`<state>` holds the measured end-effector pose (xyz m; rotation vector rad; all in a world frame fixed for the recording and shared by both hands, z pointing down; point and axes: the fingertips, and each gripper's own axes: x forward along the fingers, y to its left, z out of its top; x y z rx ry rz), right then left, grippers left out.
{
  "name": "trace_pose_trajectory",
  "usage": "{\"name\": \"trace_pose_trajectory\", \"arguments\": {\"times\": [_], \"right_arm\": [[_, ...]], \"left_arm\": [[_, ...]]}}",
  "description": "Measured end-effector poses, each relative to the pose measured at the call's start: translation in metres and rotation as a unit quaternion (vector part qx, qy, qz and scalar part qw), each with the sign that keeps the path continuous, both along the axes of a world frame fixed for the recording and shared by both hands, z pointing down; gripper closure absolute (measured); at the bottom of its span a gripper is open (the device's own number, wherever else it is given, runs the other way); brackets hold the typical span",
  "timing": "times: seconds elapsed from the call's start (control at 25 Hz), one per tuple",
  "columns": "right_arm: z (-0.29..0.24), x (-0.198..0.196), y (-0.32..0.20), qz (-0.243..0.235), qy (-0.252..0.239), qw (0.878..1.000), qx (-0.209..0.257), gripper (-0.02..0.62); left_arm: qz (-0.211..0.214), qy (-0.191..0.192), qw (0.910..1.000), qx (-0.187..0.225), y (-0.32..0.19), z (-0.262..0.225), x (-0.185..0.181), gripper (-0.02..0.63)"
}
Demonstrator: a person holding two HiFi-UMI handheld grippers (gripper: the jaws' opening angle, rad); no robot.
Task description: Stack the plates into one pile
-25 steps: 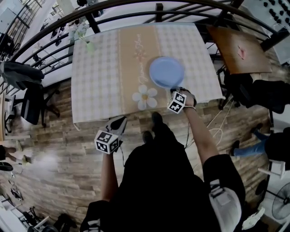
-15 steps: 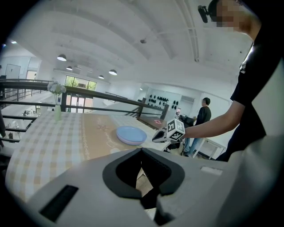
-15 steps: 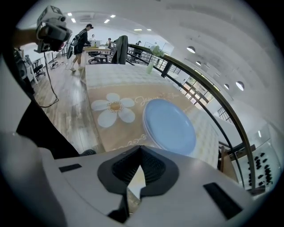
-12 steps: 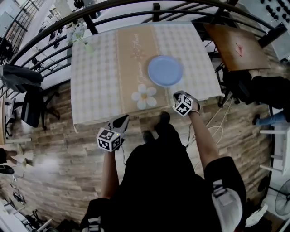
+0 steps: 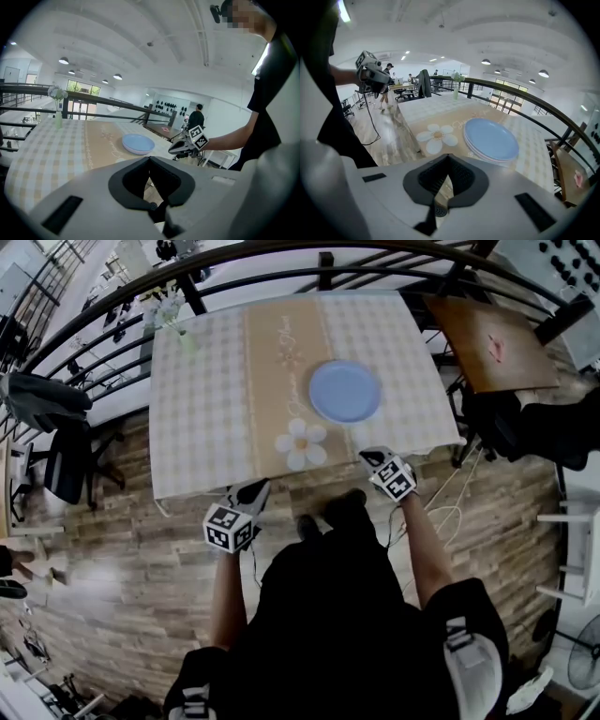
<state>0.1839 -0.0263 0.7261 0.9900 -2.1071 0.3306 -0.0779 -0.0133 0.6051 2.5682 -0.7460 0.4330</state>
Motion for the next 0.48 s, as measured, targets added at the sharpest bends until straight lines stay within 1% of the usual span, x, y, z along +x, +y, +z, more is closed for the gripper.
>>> {"name": "trace_pose_trajectory", "arguments": {"times": [0.2, 0.48], "right_arm": [[-0.023, 0.001, -0.006, 0.018, -0.023, 0.999, 0.025, 0.6], [-0.025, 0.0, -0.011, 0.052, -0.053, 0.997, 0.03, 0.599]], "left_arm": [[-0.005, 0.001, 1.0, 0.0, 0.0, 0.0, 0.001, 0.604], [-0.013, 0.002, 0.9999, -0.003, -0.001, 0.004, -0.002, 0.604]]}}
